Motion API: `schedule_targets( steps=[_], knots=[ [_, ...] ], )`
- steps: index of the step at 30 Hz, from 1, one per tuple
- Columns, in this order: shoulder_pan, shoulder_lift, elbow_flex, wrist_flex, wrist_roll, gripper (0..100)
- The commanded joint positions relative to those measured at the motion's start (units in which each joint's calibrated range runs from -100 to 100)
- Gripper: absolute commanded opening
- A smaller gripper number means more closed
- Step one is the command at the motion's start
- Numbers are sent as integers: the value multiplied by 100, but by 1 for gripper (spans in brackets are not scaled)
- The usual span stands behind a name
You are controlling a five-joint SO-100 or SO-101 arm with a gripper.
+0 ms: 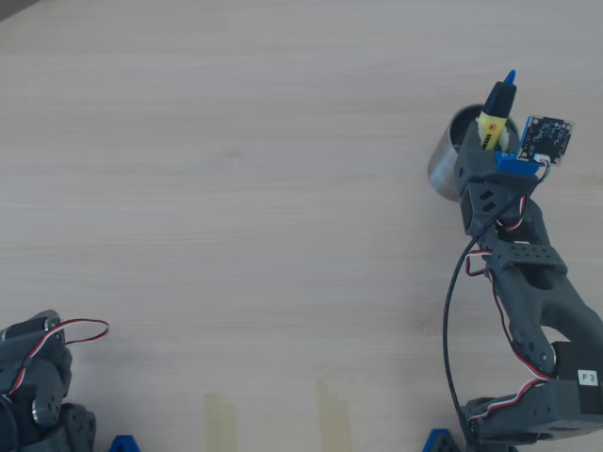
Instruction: Grab the yellow pen and put it in the silver cup.
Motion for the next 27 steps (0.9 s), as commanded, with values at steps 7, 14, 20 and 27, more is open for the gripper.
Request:
schedule_targets(
  steps=[7, 14, 20, 27],
  knots=[
    [35, -138, -304, -35, -21, 14],
    [18, -138, -322, -44, -21, 14],
    [9, -138, -322, -52, -21, 19],
    [9, -138, -340, -52, -26, 20]
  ],
)
